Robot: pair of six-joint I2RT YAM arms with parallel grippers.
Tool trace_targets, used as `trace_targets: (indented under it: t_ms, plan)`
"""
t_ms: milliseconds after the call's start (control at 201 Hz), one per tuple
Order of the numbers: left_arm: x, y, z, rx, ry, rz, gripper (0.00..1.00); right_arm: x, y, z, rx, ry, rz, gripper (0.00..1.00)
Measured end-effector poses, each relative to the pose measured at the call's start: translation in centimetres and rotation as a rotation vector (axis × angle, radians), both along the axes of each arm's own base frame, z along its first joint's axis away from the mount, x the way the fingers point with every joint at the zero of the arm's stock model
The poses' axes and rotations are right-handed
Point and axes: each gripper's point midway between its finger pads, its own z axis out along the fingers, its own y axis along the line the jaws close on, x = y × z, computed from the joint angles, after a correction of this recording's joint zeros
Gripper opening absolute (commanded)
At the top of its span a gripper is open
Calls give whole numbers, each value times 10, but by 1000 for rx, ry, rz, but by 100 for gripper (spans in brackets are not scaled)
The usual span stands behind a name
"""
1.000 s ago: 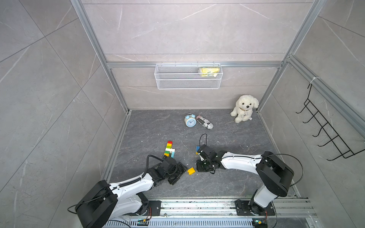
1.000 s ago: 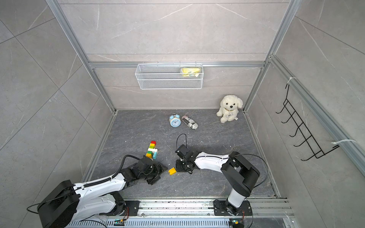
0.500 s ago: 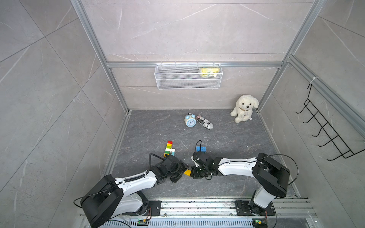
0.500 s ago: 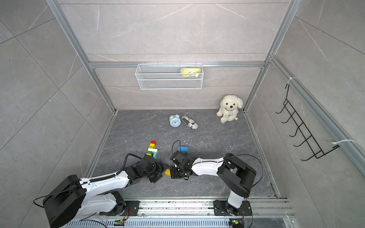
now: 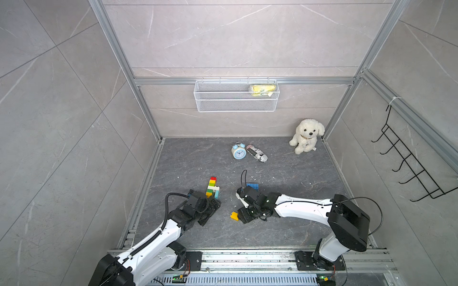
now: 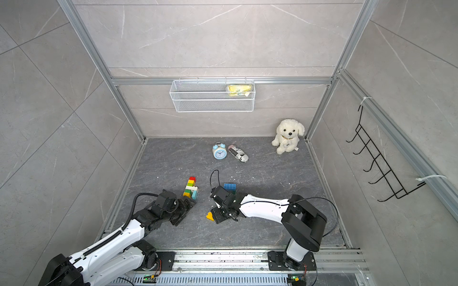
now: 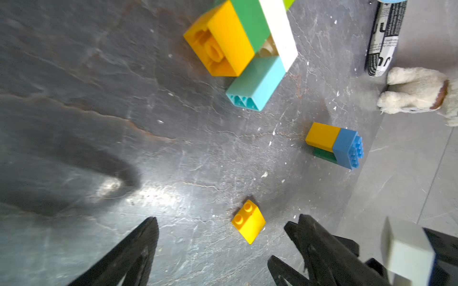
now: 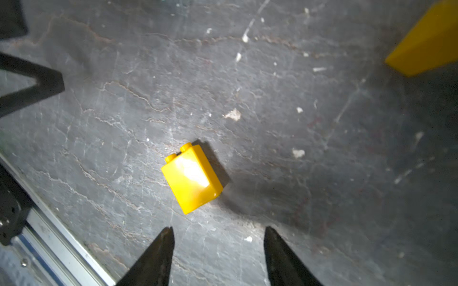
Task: Assemble the letter h with lego
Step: Pick up the lego brick from the center of the board.
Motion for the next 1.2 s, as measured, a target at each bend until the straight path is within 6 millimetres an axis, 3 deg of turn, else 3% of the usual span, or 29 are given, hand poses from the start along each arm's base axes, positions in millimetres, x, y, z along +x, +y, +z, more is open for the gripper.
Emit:
trace_targets:
  t_ms: [279, 508, 717, 876, 1035, 1200]
  plan:
    - [3, 14, -2, -5, 28, -9, 92, -4, 29, -12, -118, -107, 230, 62]
    - [2, 13, -1, -38, 38, -33, 91, 0, 21, -34, -222, -137, 272, 52]
    - [-3, 6, -3, -59, 49, -103, 88, 2, 25, -35, -219, -169, 292, 34]
    - [-4, -8, 5, -117, 24, -185, 86, 3, 29, -34, -173, -205, 291, 14]
    - [-4, -24, 20, -200, -20, -261, 83, -7, 11, -24, -75, -235, 282, 4]
    - [-2, -40, 39, -291, -78, -324, 81, -3, -1, 20, 117, -331, 237, 0]
